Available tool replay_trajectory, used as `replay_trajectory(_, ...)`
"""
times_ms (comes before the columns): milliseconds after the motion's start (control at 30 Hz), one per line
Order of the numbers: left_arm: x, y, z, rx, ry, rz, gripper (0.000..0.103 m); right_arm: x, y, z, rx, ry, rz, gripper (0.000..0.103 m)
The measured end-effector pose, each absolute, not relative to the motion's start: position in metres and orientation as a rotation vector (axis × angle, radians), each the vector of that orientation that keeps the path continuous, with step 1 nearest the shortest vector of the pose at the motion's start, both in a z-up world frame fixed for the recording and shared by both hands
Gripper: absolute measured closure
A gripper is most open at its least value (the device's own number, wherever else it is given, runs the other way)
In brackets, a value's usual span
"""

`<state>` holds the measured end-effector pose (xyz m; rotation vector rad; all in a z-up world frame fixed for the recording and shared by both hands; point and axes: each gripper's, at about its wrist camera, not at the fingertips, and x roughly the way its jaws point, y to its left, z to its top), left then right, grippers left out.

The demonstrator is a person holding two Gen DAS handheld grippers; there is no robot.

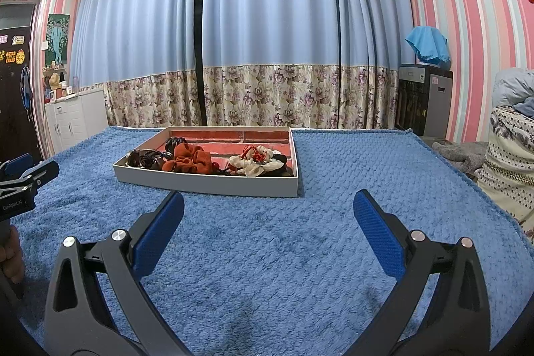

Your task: Organize jewelry

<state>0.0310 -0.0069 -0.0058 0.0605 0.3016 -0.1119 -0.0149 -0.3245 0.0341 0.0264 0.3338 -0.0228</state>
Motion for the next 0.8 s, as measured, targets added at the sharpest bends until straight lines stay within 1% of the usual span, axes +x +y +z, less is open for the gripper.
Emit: replay_trajectory(800, 0.0296, -0.0072, -0.0073, 0.059, 0.303, -0.109, 0.004, -0.0144, -0.3228, 0.0323, 0.027, 0.338, -0.024, 0.004)
